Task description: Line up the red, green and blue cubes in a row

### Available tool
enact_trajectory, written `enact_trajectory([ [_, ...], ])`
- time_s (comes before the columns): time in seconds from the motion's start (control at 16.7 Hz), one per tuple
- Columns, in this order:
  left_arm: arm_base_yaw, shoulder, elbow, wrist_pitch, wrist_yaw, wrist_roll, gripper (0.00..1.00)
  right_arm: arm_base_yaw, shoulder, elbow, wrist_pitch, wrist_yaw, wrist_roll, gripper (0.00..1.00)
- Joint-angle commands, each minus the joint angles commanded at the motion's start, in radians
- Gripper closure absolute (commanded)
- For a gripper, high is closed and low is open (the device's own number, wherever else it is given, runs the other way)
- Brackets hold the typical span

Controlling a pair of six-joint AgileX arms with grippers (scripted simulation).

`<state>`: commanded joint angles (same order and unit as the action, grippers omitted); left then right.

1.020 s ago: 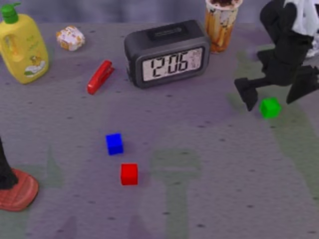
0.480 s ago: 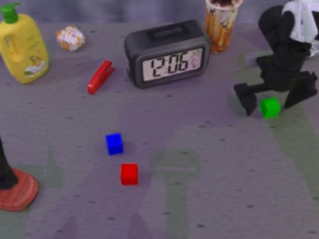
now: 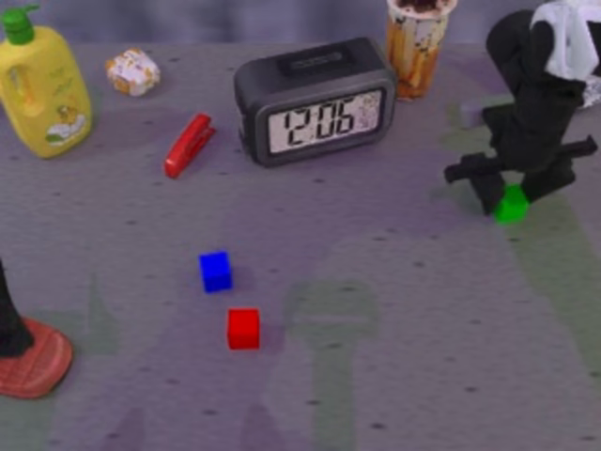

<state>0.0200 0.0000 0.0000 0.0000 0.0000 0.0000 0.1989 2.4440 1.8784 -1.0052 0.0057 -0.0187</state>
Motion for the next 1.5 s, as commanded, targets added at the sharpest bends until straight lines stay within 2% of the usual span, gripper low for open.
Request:
enact_trajectory([
  [0.12,0.0,0.0,0.0,0.0,0.0,0.0,0.0,0.0,0.0,0.0,0.0,0.0,0.0,0.98],
  [0.18,0.0,0.0,0.0,0.0,0.0,0.0,0.0,0.0,0.0,0.0,0.0,0.0,0.0,1.0],
  [0.72,0.0,0.0,0.0,0.0,0.0,0.0,0.0,-0.003,-0.022,0.009,-0.009,-0.001,0.002,1.0],
  [1.14,0.0,0.0,0.0,0.0,0.0,0.0,0.0,0.004,-0.072,0.165,-0.223,-0.001,0.001,1.0],
  [1.5,0.0,0.0,0.0,0.0,0.0,0.0,0.0,0.003,-0.078,0.178,-0.238,-0.002,0.004,1.0],
])
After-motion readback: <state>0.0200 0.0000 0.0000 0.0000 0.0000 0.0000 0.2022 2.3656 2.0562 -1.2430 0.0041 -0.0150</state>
